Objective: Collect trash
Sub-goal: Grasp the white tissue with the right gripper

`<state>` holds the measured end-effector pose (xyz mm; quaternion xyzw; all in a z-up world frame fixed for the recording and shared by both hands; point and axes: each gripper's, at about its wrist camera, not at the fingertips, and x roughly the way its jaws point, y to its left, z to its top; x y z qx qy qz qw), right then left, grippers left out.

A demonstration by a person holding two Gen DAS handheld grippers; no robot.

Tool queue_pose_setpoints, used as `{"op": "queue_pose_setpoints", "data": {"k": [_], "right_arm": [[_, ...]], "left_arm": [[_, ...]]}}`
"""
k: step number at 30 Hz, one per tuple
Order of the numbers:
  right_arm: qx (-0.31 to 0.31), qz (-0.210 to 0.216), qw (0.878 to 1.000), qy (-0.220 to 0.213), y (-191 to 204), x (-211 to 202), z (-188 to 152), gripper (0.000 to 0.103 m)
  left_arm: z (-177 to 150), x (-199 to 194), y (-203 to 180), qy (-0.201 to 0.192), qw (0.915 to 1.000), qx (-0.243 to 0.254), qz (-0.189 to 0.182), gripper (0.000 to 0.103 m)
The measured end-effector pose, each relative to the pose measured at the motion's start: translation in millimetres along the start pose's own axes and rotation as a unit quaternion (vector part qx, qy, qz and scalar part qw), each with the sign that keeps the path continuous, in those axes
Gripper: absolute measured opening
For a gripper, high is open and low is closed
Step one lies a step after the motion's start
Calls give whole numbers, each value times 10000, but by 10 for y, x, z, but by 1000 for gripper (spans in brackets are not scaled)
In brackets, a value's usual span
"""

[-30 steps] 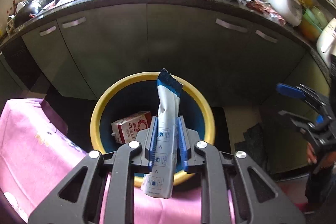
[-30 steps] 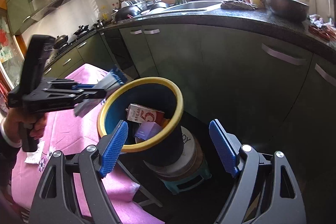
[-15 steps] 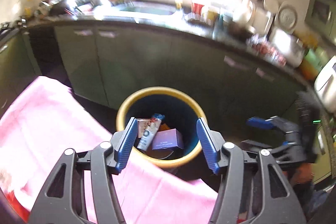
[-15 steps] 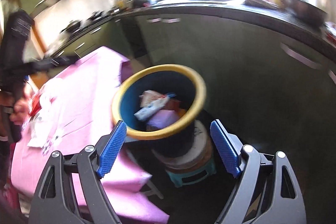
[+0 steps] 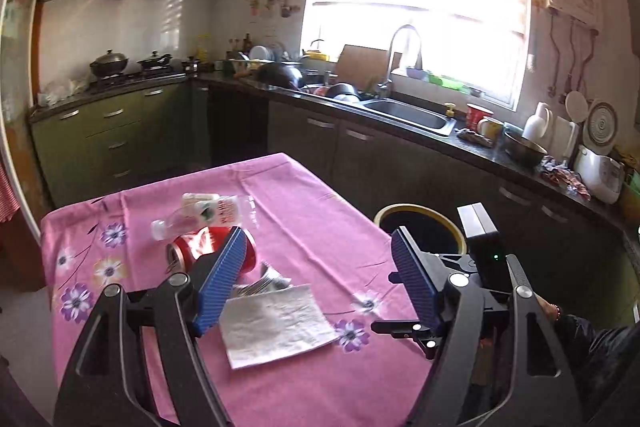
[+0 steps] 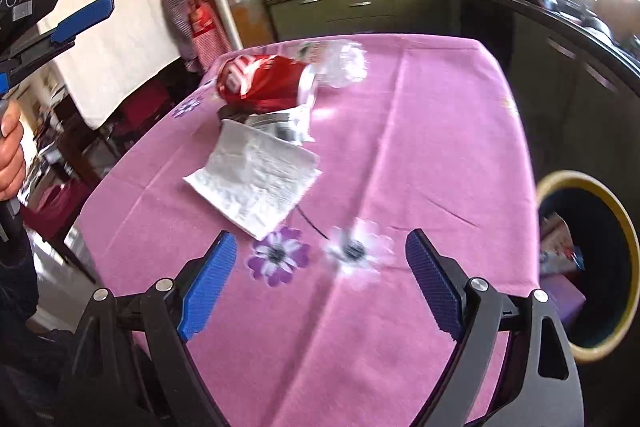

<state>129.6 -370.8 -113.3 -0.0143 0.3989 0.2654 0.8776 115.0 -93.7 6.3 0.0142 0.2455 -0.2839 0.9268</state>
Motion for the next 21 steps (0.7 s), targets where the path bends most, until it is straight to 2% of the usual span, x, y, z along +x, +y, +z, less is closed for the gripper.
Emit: {"op": "queue_pose_setpoints", "data": {"k": [4,7,11,19,21], "right_arm": [[-587,273,9975,285,382,356,178,86],[-900,292,9943,491,570,546,221,86],[-1020,247,9918,726,648,763,240,85],[-1140,66,9889,949,646,973,287,70],[-1144,11,9889,952,636,986,306,60]], "left_arm": [[-159,-234,298,6,9991,-359,214,71],[-268,-335,412,-11,9982,-515,300,71],[-344,-407,487,-71,9976,-645,257,71],[-407,-428,552,-120,9967,-768,216,71],[-421,-430,556,-112,9966,-796,191,71]]}}
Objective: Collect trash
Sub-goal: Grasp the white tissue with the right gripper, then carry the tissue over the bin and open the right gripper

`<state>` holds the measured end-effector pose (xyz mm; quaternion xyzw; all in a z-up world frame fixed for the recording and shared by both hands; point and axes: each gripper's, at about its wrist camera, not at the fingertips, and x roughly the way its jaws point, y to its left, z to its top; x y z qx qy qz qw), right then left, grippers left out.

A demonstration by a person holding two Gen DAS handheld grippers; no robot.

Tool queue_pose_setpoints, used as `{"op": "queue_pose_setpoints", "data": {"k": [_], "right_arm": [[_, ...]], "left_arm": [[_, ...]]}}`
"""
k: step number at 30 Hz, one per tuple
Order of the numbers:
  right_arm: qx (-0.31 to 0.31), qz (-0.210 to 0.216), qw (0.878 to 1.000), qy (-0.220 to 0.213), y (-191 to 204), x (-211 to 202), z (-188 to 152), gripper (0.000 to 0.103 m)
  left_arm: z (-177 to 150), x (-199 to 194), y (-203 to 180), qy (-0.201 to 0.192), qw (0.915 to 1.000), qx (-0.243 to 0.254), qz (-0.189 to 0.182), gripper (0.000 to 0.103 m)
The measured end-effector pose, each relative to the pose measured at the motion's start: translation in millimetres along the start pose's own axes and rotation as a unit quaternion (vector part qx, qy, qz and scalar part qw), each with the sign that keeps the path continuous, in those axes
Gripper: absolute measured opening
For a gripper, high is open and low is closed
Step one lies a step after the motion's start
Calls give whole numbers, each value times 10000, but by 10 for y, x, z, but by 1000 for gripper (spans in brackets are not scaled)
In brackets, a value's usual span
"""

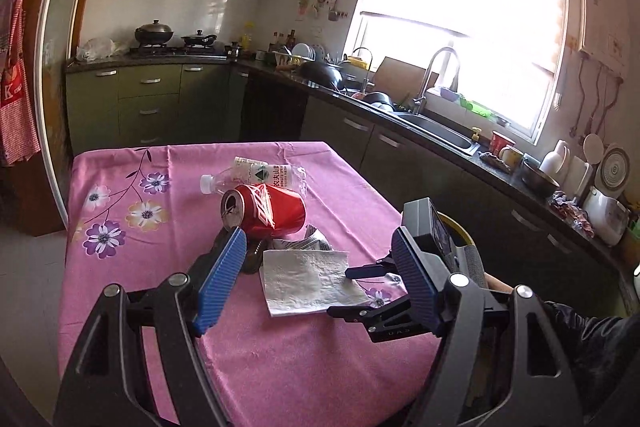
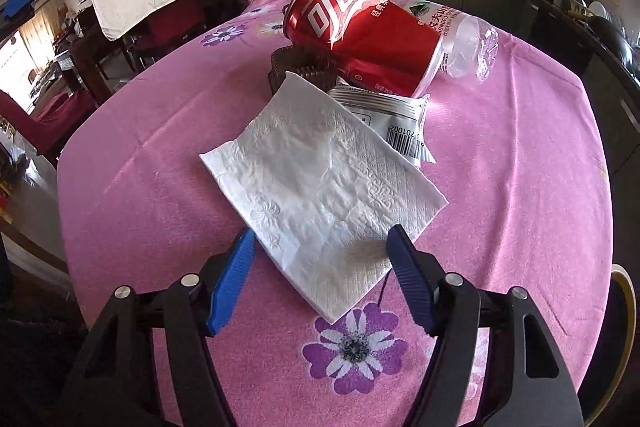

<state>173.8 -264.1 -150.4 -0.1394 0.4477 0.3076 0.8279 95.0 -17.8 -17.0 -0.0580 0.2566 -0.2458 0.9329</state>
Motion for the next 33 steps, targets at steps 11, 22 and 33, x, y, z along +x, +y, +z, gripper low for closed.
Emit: {"op": "queue_pose_setpoints", "data": {"k": [11,22,33], "right_arm": [[-57,-53,10000,-30,38,-66,-41,4],[331,685,9953,-599,219,-812,-293,4],[1488,565,9772,-1406,-442,-1845,-672,4]], "left_arm": [[-28,2,23,11,10000,-34,19,71],[-9,-38,-16,-12,10000,58,80,79],[-10,39,-150,124,9996,254,91,82]]}}
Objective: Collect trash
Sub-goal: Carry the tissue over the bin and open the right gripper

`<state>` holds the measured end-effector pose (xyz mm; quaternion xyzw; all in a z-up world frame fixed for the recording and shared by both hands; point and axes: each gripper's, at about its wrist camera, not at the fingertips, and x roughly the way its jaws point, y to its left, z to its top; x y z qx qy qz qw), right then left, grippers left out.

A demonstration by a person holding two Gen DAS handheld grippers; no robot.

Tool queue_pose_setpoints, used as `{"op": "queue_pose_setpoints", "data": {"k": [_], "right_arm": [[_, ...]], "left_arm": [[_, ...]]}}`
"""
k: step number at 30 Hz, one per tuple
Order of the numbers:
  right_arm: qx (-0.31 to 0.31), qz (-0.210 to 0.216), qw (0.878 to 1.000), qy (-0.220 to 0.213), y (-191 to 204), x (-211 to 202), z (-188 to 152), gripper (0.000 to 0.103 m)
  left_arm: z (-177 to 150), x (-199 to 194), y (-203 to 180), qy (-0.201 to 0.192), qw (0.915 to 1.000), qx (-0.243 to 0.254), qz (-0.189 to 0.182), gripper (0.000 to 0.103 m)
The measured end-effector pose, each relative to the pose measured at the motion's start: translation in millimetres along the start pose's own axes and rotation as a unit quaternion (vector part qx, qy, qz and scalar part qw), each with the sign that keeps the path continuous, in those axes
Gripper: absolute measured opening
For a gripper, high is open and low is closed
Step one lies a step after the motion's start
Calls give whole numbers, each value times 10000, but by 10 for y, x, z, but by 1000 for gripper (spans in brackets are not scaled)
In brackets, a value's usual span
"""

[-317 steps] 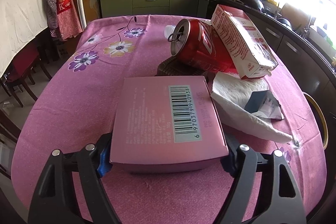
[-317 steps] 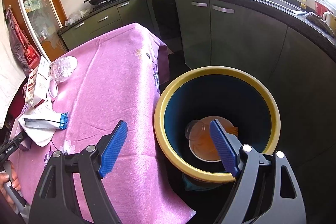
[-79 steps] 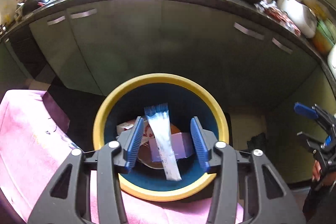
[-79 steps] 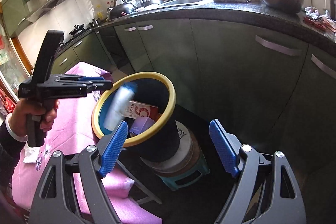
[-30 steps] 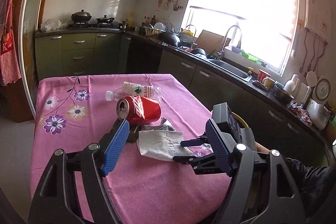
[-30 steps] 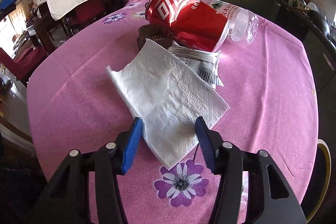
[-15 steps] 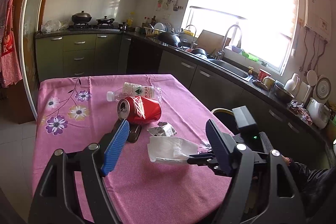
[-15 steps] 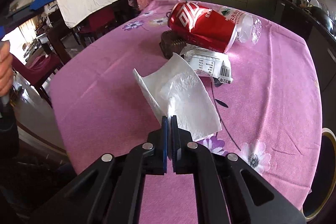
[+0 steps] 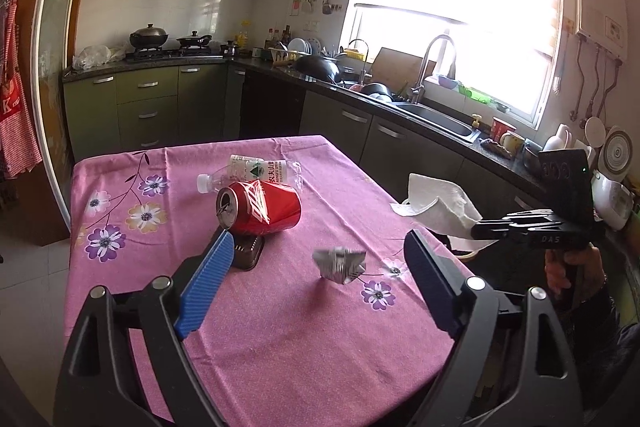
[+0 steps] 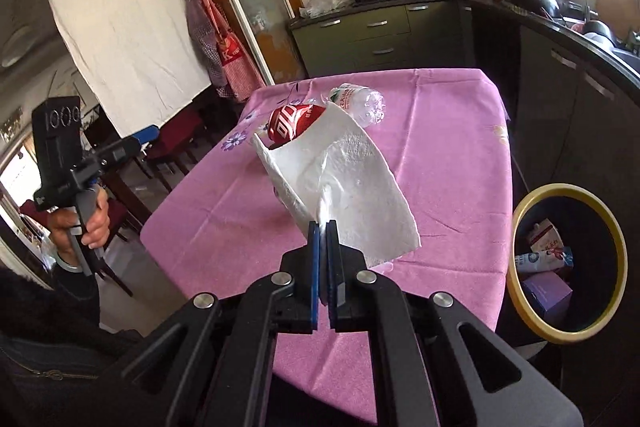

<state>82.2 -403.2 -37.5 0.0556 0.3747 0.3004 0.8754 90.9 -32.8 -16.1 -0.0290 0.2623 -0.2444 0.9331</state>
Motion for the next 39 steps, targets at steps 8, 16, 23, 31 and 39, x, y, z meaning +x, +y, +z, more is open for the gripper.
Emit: {"op": "queue_pose_setpoints", "data": {"k": [8,16,23,31,39], "right_arm": [[169,-920,9946,-458,-310,-372,111,4],[1300,-2875,9489,-59,-1585,-386,-46,4],[1732,-3270,9289,176,-2313,0,-152,56],[1779,-2947,9385,-272,-1985,-215,-150,57],[1419,-2819,9478,-451,-1577,-316,-136,59]], "left_arm": [[32,21,-153,55,9997,220,-35,83],[58,33,-267,107,9993,352,-17,85],[-4,119,-367,355,9982,480,11,85],[-118,359,-420,611,9973,416,48,88],[-329,1032,-389,1217,9920,211,252,88]]}}
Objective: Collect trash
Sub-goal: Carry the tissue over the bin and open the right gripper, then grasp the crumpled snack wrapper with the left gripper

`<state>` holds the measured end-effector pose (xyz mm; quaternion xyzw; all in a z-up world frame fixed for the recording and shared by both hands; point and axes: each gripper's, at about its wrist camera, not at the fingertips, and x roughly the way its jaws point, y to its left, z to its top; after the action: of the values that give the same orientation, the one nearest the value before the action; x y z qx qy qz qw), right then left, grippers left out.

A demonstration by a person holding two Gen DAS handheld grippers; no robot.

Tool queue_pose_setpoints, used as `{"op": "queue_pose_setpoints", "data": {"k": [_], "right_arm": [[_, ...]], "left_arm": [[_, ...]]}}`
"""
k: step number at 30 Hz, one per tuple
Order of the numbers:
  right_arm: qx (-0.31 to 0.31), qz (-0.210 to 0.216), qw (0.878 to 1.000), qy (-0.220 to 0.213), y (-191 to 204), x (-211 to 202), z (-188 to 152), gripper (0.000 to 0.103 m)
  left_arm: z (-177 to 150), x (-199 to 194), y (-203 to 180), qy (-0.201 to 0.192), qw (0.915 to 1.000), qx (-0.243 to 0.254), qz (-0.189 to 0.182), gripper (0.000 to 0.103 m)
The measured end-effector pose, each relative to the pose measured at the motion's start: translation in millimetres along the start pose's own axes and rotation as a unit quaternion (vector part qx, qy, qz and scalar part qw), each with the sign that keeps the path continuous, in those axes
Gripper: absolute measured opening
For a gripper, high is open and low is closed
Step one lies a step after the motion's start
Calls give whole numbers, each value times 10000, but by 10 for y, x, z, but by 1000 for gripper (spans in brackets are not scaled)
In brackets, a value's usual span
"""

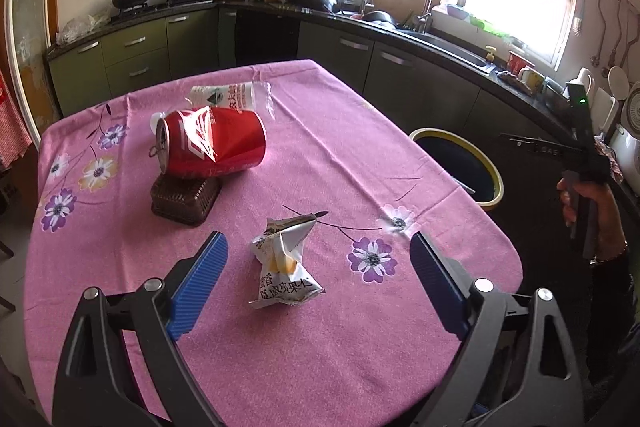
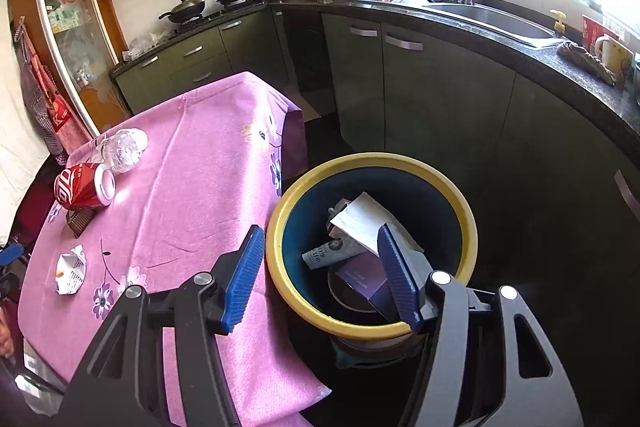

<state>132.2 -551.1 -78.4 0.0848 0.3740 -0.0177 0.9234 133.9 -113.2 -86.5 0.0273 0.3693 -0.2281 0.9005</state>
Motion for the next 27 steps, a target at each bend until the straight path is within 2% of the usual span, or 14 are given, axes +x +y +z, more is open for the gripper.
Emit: {"op": "queue_pose_setpoints", "data": {"k": [3,7,11,14,16,22,27], "right_arm": [[-120,51,9999,-52,101,-55,-9,59],[-243,103,9996,-101,195,-130,-18,60],[-323,114,9993,-130,256,-183,-17,60],[-373,127,9991,-134,298,-210,-19,60],[-390,139,9991,-132,309,-216,-7,60],[-492,119,9987,-93,392,-262,9,60],[-545,100,9984,-100,515,-375,-13,60]], "left_arm": [[-21,263,22,263,9996,-58,57,85],[-52,549,101,653,9975,-273,62,73],[-96,687,185,876,9950,-461,123,64],[-112,741,196,958,9942,-446,214,55],[-109,765,210,1000,9937,-462,217,53],[-118,772,247,975,9939,-418,288,39],[-168,708,299,888,9951,-390,164,35]]}}
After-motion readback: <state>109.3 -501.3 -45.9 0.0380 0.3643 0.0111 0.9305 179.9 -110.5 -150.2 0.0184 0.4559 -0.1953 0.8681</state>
